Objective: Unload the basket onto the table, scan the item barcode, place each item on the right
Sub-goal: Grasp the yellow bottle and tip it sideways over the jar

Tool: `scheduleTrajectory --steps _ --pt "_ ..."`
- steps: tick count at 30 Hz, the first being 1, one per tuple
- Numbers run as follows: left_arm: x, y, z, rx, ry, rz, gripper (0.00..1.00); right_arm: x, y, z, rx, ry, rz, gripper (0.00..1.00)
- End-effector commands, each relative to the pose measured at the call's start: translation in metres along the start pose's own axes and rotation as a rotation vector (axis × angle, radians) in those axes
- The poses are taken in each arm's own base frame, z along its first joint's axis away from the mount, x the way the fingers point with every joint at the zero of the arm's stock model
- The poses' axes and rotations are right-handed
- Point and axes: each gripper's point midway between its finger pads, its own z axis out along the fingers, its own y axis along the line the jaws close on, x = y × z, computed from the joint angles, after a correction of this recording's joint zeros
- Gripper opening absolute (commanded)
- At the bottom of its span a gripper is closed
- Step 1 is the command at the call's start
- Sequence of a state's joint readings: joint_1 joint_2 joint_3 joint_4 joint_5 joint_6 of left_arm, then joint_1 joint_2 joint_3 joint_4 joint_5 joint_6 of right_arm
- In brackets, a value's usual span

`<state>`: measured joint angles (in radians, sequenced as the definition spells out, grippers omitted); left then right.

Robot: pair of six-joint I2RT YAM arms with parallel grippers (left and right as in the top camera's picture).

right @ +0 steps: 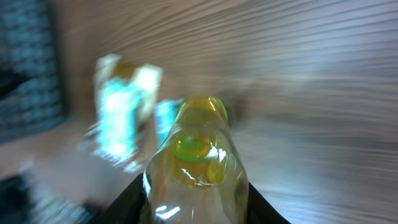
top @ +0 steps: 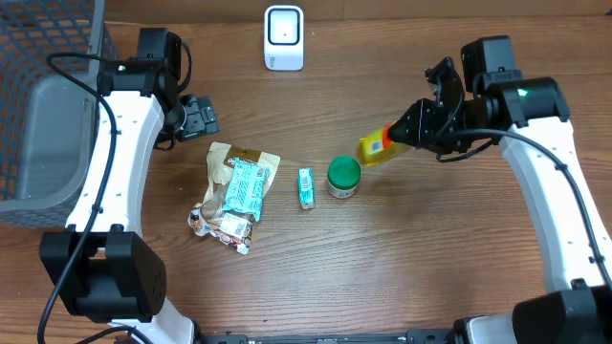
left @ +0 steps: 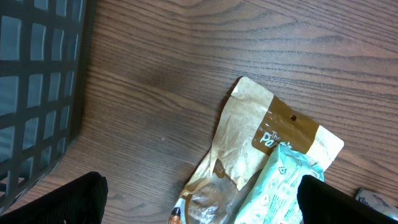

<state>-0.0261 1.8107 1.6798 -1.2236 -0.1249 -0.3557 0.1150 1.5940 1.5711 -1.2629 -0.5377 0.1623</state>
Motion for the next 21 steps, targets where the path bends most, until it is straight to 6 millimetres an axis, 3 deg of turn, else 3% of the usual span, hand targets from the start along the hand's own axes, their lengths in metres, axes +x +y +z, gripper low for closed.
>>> scheduleTrajectory --steps 1,9,21 --pt "-0.005 -0.001 -0.004 -0.005 -0.02 0.015 1.0 0.011 0.052 -0.019 -0.263 0.03 -0.066 0.21" --pt "-0.005 -0.001 -0.004 -0.005 -0.02 0.015 1.0 0.027 0.069 -0.025 -0.37 0.105 -0.02 0.2" --pt "-0.005 -0.001 -0.004 -0.005 -0.02 0.015 1.0 0.037 0.071 -0.027 -0.385 0.148 0.017 0.18"
